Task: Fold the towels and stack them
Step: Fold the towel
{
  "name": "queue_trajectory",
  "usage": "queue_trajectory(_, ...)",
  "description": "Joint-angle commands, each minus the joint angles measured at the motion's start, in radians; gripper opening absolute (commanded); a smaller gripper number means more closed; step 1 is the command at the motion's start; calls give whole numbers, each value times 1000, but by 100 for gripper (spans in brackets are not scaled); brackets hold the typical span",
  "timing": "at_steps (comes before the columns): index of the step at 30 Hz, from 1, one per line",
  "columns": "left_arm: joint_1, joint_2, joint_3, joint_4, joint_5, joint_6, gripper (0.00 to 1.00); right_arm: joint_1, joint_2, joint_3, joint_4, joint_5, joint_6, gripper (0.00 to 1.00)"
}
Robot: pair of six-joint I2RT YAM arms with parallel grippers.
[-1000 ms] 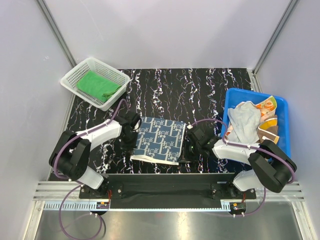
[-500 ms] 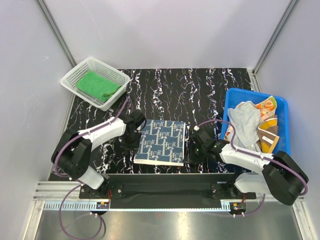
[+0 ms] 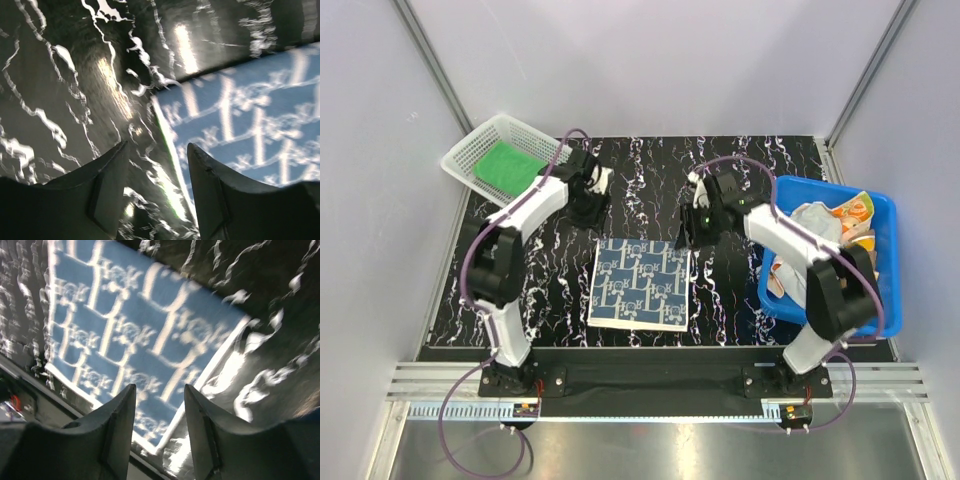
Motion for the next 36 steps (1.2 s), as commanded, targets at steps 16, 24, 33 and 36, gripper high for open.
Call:
queue_trajectory(16,40,291,146,20,204,298,45,-185,606,529,-380,-301,-574,53)
queue_trajectory(24,41,322,187,0,216,344,44,-206,640,571,-385,-281,-620,49)
queue_trajectory(33,43,331,216,-63,233,387,41,-208,689,640,-471,-339,-744,52)
queue_trajectory(36,41,331,215,-72,227,393,39,-208,698,641,-494,-387,-766,51)
